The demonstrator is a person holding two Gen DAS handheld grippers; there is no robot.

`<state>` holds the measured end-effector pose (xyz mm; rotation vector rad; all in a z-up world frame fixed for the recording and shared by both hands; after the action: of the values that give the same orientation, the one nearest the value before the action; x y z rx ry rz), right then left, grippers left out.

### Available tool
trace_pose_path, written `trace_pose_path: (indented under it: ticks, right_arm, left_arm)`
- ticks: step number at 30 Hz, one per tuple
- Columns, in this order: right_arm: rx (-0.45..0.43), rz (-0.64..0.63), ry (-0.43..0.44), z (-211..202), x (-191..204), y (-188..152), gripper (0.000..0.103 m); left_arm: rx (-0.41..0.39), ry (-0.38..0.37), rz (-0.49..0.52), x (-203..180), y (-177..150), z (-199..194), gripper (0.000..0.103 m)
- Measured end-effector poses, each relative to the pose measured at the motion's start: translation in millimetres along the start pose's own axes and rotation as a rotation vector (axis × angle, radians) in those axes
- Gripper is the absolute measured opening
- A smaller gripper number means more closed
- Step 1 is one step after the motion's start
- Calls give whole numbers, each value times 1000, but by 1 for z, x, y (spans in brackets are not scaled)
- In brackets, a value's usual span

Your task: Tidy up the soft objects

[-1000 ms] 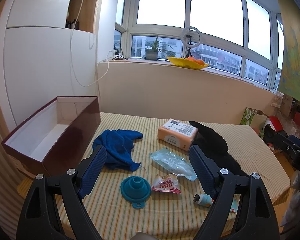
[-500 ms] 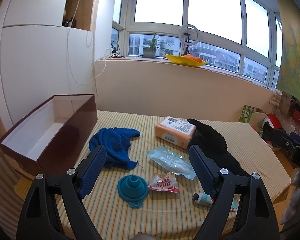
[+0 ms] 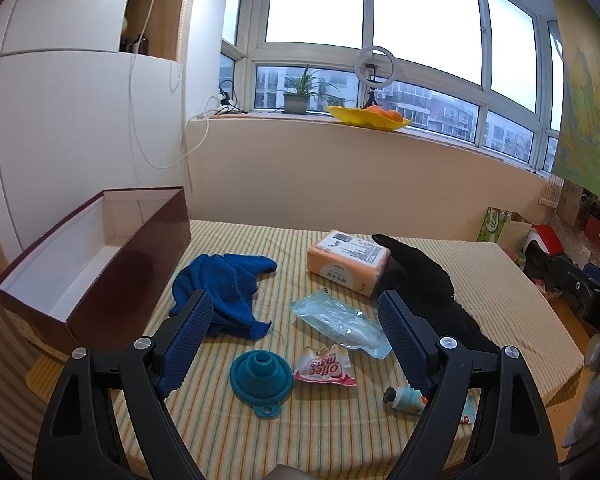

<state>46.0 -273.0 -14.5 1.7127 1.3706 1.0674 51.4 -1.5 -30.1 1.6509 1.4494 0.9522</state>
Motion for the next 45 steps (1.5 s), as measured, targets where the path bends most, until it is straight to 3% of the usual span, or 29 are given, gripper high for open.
trace_pose_path:
  ticks: [35, 45]
  right_arm:
    - [20, 4, 5, 3, 3, -5, 103]
    - [109, -1, 54, 16, 1, -17, 103]
  left_arm:
    - [7, 5, 3, 1, -3, 1, 85]
    - [95, 42, -20, 24, -22, 6, 85]
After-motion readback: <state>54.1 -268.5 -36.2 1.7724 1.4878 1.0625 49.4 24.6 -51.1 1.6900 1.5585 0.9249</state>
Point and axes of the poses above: each gripper's, at about its wrist camera, not at the fingertips, and z roughly the way its jaws point, x to its left, y to its top, the point moved 4 cm from there along z, roughly the way its jaws point, and after that the axes turned 9 degrees about z, right-handed, at the moved point
